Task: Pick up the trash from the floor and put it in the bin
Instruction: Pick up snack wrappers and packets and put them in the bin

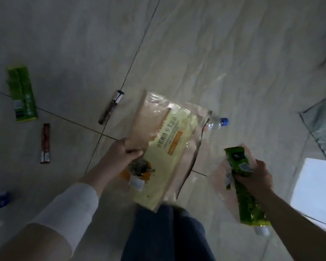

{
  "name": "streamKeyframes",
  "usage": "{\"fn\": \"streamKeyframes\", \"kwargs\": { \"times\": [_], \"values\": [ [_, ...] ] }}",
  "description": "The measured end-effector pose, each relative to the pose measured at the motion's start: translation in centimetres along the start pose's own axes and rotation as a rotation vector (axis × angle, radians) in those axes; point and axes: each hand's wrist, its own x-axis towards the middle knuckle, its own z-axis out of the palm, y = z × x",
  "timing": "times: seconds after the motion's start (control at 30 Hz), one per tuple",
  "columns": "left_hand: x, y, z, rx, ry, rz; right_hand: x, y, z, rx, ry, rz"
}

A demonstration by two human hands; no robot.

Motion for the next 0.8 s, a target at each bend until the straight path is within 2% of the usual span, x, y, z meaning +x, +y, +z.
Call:
{"fn": "streamKeyframes", "kwargs": {
  "times": [0.1,0.27,0.33,0.43,0.5,0.57,0.67,0.8],
  "values": [
    [2.1,4.4,5.1,0.196,-0.183,0.071,1.1,3.2,-4.8,0.044,0.095,0.068],
    [9.0,7.3,14.6,0.448,-0.228,0.151,6.5,6.8,-6.8,0.148,0.197,0.145],
    [12.0,7.4,17.5,0.541,-0.194,0.186,9.0,7.9,-6.1,0.193,0.201,0.139],
    [16.0,7.1,20.7,0.889,-0.001,0.299,12.1,9.4,-4.7,0.251,0.192,0.113],
    [17.7,7.1,22.0,1.017,0.046,0.308,13.7,10.0,-4.2,0.298,0.177,0.101],
    [18.6,6.8,22.9,1.037,0.021,0.314,14.9,10.3,-3.8,0.332,0.159,0.072],
    [18.9,6.1,23.9,0.942,0.043,0.353,16.0,10.1,-3.2,0.321,0.135,0.035],
    [19.5,5.8,23.7,0.941,0.001,0.293,16.7,9.3,-2.4,0.313,0.104,0.015]
  ]
}}
